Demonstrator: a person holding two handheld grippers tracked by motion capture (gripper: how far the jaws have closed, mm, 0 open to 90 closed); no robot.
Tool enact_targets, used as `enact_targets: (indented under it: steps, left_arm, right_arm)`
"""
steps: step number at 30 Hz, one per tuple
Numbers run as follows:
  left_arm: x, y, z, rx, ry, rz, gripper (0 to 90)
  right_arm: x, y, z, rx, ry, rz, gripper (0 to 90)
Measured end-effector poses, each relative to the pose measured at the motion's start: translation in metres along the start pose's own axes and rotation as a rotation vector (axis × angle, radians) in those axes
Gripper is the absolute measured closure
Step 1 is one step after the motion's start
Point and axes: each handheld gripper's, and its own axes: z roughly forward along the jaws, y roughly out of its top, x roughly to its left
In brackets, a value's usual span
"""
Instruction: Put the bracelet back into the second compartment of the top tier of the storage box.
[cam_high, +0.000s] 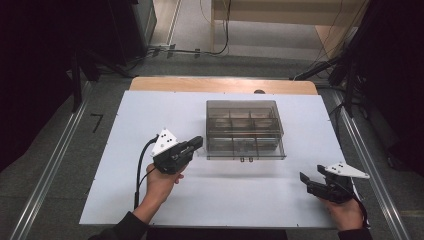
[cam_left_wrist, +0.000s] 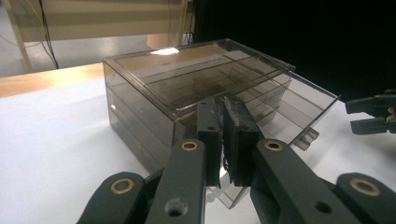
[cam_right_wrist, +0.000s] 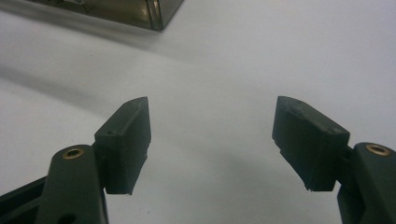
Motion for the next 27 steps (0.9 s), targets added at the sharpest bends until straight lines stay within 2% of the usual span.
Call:
enact_targets:
  steps: [27]
  left_arm:
    - [-0.01,0.011,0.015,-0.021,-0.033,0.007,86.3]
  right_arm:
    - [-0.001,0.0,0.001,0.003,0.004,0.002,26.5]
